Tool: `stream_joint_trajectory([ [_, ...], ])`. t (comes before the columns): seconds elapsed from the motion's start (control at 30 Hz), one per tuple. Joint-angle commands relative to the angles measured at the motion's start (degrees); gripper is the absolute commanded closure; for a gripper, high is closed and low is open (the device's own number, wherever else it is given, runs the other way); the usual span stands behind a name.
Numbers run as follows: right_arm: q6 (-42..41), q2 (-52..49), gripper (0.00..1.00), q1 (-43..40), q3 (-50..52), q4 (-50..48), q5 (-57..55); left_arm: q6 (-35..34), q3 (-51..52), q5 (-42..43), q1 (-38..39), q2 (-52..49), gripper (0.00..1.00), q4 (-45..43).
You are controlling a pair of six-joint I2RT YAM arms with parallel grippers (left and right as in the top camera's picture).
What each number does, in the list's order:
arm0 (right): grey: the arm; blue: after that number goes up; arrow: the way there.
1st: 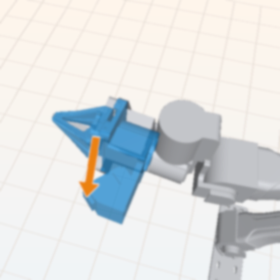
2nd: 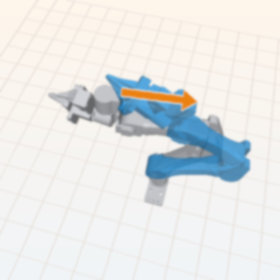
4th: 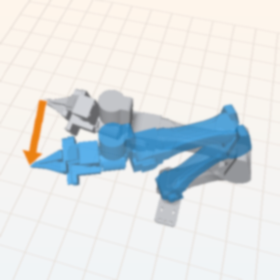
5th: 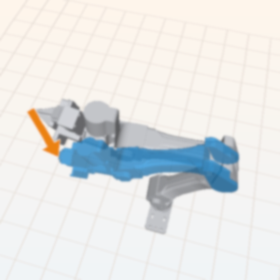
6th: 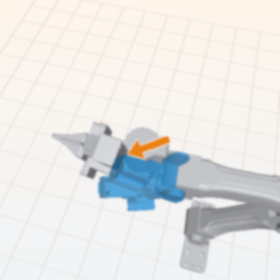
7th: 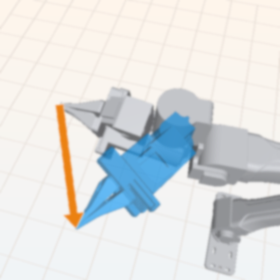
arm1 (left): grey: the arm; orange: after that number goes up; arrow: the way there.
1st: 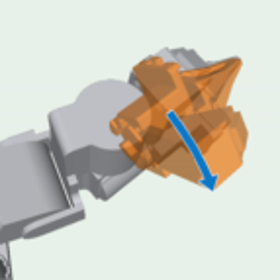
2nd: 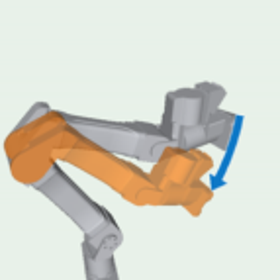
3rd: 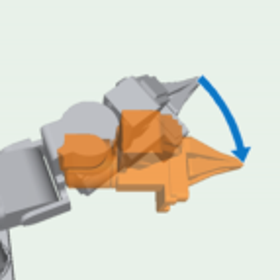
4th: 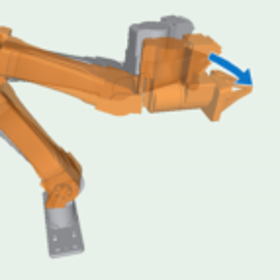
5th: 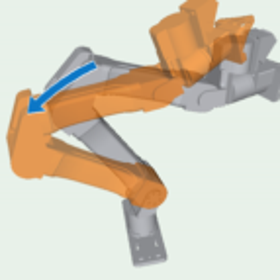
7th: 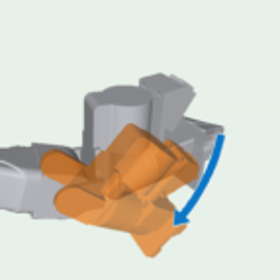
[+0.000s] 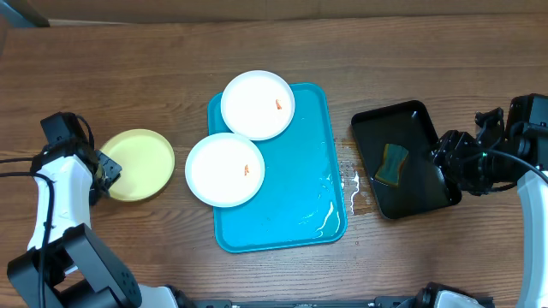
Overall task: Clean dirty plates on tray and stack at the side
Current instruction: 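Carry the yellow plate left and set it on the table, then move left gripper to the lower white plate rim and grasp it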
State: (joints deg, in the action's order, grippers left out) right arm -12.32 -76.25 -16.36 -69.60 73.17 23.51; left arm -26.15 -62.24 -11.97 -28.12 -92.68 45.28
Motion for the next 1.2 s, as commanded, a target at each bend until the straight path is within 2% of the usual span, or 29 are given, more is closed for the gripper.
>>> stream_joint_trajectory([
  [0.0, 0.4, 0.3, 0.28, 0.3, -1.1, -0.4, -0.8, 2.0, -1.6, 1.3, -0.1, 1.4, 0.00, 1.0],
  [0.1, 0.4, 0.3, 0.25, 0.3, -0.1, -2.4, -1.0, 2.0, -5.1, 2.6, 0.0, 2.6, 0.00, 4.3],
  [0.2, 0.4, -0.3, 0.27, 1.6, 2.0, -3.3, -1.6, 3.7, -10.3, 5.9, 0.6, 3.9, 0.00, 8.6],
  [0.27, 0.4, -0.9, 0.37, 3.3, 3.8, -3.4, -3.6, 4.6, -14.0, 8.0, 1.5, 4.8, 0.00, 11.7],
  [0.3, 0.3, -1.1, 0.46, 4.3, 4.9, -3.7, -4.6, 5.0, -15.8, 8.7, 2.2, 5.3, 0.00, 13.2],
  [0.33, 0.3, -1.4, 0.63, 5.4, 6.1, -4.0, -5.2, 5.7, -17.5, 9.2, 3.1, 5.9, 0.00, 14.5],
  [0.37, -0.2, -1.7, 0.72, 6.4, 7.4, -4.2, -5.5, 6.3, -18.8, 9.4, 3.9, 6.4, 0.00, 15.4],
  [0.4, -1.2, -2.0, 0.75, 7.3, 8.7, -4.6, -5.5, 7.2, -19.9, 9.8, 4.9, 6.9, 0.00, 16.0],
  [0.53, -2.6, -3.2, 0.71, 11.7, 14.3, -8.9, -5.7, 11.3, -22.6, 12.4, 9.2, 9.4, 0.01, 17.8],
  [0.77, -4.5, -6.8, 0.73, 16.5, 20.1, -25.6, -8.9, 12.5, -23.1, 14.6, 15.7, 13.9, 0.00, 19.3],
  [0.9, -6.6, -10.7, 0.78, 19.5, 20.1, -28.6, -8.9, 12.5, -23.1, 14.6, 17.2, 15.0, 0.00, 20.6],
  [1.03, -8.4, -14.6, 0.79, 23.6, 20.1, -31.2, -8.9, 12.5, -23.0, 15.3, 17.3, 15.0, 0.00, 22.6],
  [1.17, -10.9, -17.2, 0.80, 28.1, 20.1, -34.2, -8.3, 13.6, -23.0, 19.5, 17.3, 15.0, 0.00, 23.9],
])
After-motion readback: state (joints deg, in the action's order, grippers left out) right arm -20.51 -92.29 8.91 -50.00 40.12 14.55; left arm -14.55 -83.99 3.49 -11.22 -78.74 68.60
